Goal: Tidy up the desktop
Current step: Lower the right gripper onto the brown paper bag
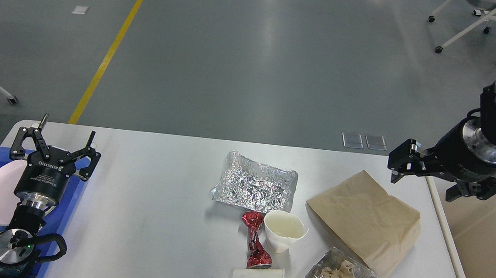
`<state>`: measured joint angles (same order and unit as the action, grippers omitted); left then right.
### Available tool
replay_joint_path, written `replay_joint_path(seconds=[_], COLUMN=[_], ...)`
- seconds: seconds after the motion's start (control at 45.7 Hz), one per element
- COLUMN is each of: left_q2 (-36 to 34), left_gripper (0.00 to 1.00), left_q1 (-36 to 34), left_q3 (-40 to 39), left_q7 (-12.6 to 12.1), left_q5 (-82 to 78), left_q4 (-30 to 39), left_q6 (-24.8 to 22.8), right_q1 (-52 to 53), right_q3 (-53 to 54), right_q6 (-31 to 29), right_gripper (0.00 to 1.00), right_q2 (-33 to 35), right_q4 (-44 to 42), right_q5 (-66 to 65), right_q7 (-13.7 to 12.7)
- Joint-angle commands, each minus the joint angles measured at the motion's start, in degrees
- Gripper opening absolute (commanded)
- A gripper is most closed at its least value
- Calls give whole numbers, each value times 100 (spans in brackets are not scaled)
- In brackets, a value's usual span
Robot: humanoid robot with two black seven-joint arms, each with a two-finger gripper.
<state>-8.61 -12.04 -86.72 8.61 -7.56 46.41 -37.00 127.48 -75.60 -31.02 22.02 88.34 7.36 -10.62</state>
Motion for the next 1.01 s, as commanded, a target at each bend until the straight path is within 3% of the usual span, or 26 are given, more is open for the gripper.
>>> replay_joint_path(seconds=[0.0,0.679,0.986], left_q2=[0,0,0], left_gripper=[96,96,96], left_q1=[0,0,0], left_q3=[-3,-3,6], left_q7=[0,-9,-9], left_q5=[0,0,0], left_q4=[0,0,0], left_q6=[0,0,0], right_q1=[-434,-1665,-3211], right_q3=[-16,125,203], right_q6=[113,193,377], right_gripper=[100,100,100], right_q2=[136,110,-57], right_q4=[-281,-1081,-2469], right_q5=[397,802,1540], right_q7=[-1,25,25])
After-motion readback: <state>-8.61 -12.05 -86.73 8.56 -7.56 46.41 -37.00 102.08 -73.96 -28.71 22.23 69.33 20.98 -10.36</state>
